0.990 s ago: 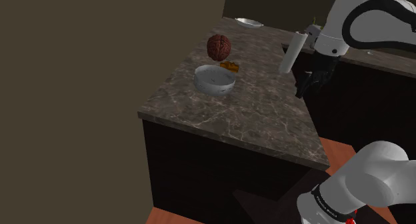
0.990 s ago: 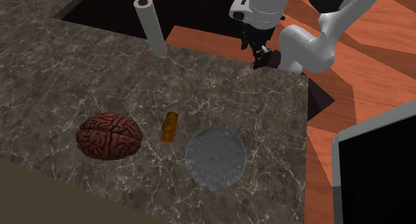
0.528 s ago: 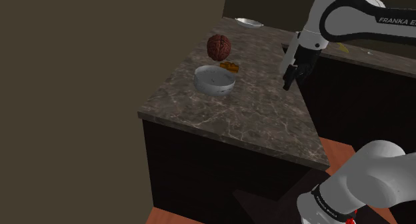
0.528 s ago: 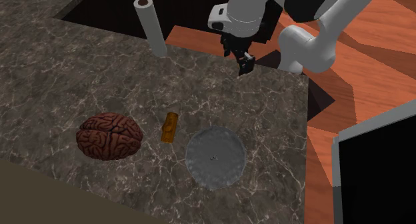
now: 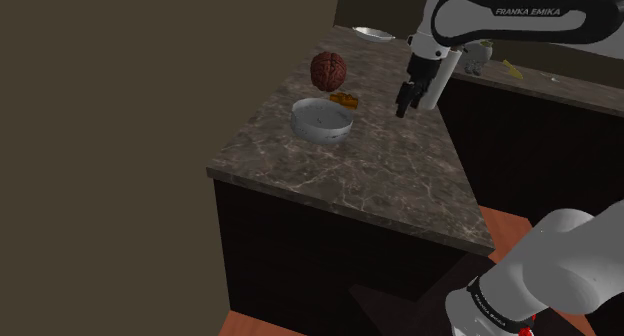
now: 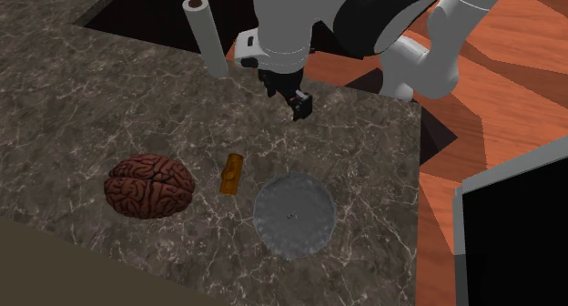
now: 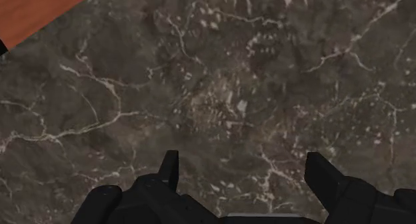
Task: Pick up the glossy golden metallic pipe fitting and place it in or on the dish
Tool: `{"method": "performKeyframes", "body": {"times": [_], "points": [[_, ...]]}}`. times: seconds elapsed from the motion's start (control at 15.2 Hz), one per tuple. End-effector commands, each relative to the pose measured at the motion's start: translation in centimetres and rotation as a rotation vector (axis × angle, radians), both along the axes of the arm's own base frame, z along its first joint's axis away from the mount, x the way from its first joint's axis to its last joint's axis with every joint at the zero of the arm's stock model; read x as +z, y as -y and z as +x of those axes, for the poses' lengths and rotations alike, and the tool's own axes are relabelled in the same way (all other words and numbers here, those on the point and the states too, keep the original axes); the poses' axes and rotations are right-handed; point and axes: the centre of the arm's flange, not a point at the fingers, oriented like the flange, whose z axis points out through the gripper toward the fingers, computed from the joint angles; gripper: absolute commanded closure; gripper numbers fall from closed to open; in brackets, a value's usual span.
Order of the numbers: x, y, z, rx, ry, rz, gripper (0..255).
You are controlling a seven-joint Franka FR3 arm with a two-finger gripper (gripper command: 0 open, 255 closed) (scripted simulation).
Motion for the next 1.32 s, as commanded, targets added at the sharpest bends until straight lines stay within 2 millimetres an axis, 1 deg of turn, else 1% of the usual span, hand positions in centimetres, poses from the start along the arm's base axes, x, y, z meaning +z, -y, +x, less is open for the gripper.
{"method": "performKeyframes", "body": {"times": [0.0,0.2,0.46,0.92,1.25], "points": [[-0.1,-0.4,2.3,0.060,0.004,0.004,0],[-0.2,-1.2,6.0,0.145,0.009,0.009,0],[-0.3,-2.8,10.8,0.258,0.016,0.017,0],[-0.4,-6.7,18.7,0.456,0.029,0.031,0],[-3.0,-6.7,18.7,0.456,0.029,0.031,0]]}}
